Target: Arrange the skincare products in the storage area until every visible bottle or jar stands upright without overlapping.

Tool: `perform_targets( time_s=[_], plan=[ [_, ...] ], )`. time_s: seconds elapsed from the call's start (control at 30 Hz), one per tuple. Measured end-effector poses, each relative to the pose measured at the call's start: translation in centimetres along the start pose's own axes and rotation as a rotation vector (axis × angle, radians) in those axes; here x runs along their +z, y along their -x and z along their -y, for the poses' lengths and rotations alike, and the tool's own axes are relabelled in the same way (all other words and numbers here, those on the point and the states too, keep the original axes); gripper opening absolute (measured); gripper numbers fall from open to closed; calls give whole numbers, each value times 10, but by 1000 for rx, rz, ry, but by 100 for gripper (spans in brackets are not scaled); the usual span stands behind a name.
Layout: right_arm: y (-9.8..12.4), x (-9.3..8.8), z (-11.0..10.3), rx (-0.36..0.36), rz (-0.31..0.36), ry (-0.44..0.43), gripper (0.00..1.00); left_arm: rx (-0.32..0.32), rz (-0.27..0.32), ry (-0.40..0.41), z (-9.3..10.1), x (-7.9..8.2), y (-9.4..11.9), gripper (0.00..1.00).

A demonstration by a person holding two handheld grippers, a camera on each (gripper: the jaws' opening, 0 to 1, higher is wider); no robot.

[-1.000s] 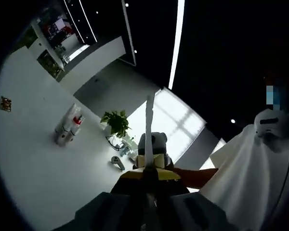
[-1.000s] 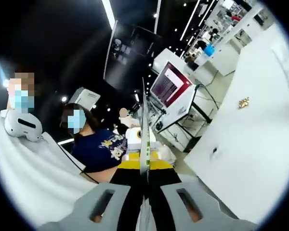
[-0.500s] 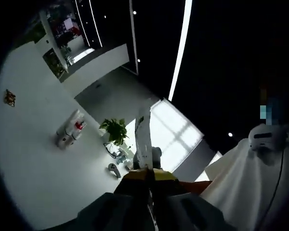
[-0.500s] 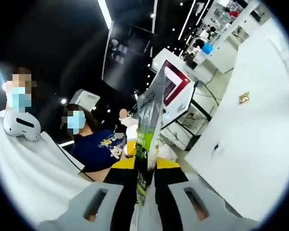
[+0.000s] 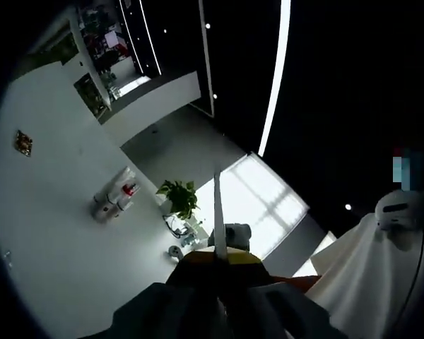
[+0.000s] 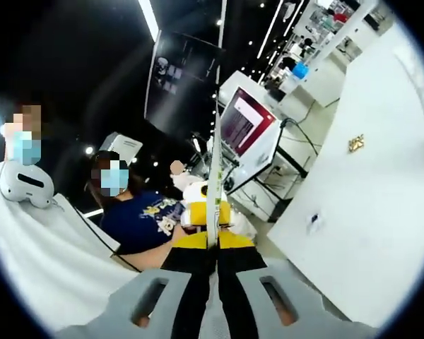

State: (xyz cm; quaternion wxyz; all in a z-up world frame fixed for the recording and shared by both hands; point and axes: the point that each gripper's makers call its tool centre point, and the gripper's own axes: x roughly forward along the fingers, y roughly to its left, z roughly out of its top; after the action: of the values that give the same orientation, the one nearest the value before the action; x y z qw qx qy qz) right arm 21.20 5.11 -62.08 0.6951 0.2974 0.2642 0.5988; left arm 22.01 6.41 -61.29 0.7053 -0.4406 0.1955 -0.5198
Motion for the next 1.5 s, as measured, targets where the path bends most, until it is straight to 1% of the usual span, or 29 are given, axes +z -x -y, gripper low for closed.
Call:
perform_targets(
  time_s=[0.03, 0.07, 0.13, 0.2, 0.23, 0.27, 0.3, 0.37, 0.43, 0.47, 0.5, 0.57, 0.6, 0.63, 0.67, 0.7, 0.77, 0.8, 0.87, 0.93, 0.97, 1.03, 1.07, 1.17, 1.23, 1.3, 1.33, 1.43, 1.5],
  plan=[
    [0, -1, 5, -31, -9, 24, 8, 9, 4, 2, -2, 2, 0, 1],
    [-3, 3, 8, -60, 7, 38, 17, 41, 36, 34, -8, 8, -1, 1],
    [-6, 1, 11, -80, -8, 8, 29, 43, 37, 13, -10, 12, 1, 1],
    [-8, -1, 10, -72, -12, 3, 27, 18, 70, 45, -8, 20, 2, 1],
    [-9, -2, 9, -57, -5, -30, 26, 12, 89, 53, -8, 24, 3, 1],
    [-11, -3, 5, -27, 12, -90, 27, -5, 122, 68, -7, 30, 5, 1],
    [-11, -2, 6, -27, 23, -99, 28, -26, 138, 117, -5, 34, 6, 1],
    [-13, 1, 10, -35, 71, -148, 30, -42, 172, 155, -5, 39, 8, 1],
    [-14, 9, 7, 4, 129, -184, 28, -26, 149, 161, -10, 36, 8, 1],
    [-15, 13, 5, 13, 146, -201, 28, 2, 141, 165, -15, 34, 8, 1],
    [-14, 14, 10, -7, 151, -193, 29, 16, 76, 206, -18, 24, 7, 1],
    [-14, 17, 13, -17, 136, -189, 27, 37, 29, 223, -23, 15, 6, 1],
    [-13, 11, 17, -28, 89, -211, 23, 47, 4, 224, -26, 11, 5, 1],
    [-12, 4, 22, -51, 37, -223, 17, 43, 17, 218, -26, 13, 3, 1],
    [-11, 3, 25, -62, 27, -206, 2, 27, 10, 240, -25, 11, 2, 2],
    [-10, 5, 27, -56, 37, -199, 1, -12, -1, 298, -19, 9, 0, 2],
    [-9, 9, 28, -34, 71, -265, 0, 4, 21, 275, -26, 10, -1, 3],
    [-9, 8, 29, -40, 72, -251, 0, 11, 23, 257, -27, 11, -2, 4],
    [-10, 9, 31, -46, 88, -260, 0, 26, 4, 233, -31, 9, -4, 4],
    [-10, 9, 35, -35, 106, -320, 0, 10, -18, 240, -32, 8, -6, 3],
    [-10, 9, 36, -35, 110, -317, 0, 14, -23, 191, -34, 9, -6, 2],
    [-10, 10, 38, -56, 104, -267, 2, 29, -47, 229, -39, 9, -8, 1],
    [-8, 9, 44, -98, 88, -201, 4, 47, -53, 228, -44, 9, -9, 1],
    [3, 4, 58, -216, 49, -68, 25, 89, -50, 237, -59, 13, -13, 1],
    [15, 3, 65, -287, 32, 10, 33, 92, -43, 243, -66, 20, -16, 1],
    [31, 1, 79, -416, 3, 166, 40, 110, -46, 246, -76, 26, -21, 1],
    [40, -1, 85, -478, -20, 230, 48, 121, -50, 252, -83, 28, -23, 1],
    [53, -6, 90, -552, -33, 329, 67, 146, -52, 273, -100, 36, -31, 1],
    [67, -15, 96, -615, -77, 361, 75, 166, -62, 291, -113, 38, -37, 1]
  ],
)
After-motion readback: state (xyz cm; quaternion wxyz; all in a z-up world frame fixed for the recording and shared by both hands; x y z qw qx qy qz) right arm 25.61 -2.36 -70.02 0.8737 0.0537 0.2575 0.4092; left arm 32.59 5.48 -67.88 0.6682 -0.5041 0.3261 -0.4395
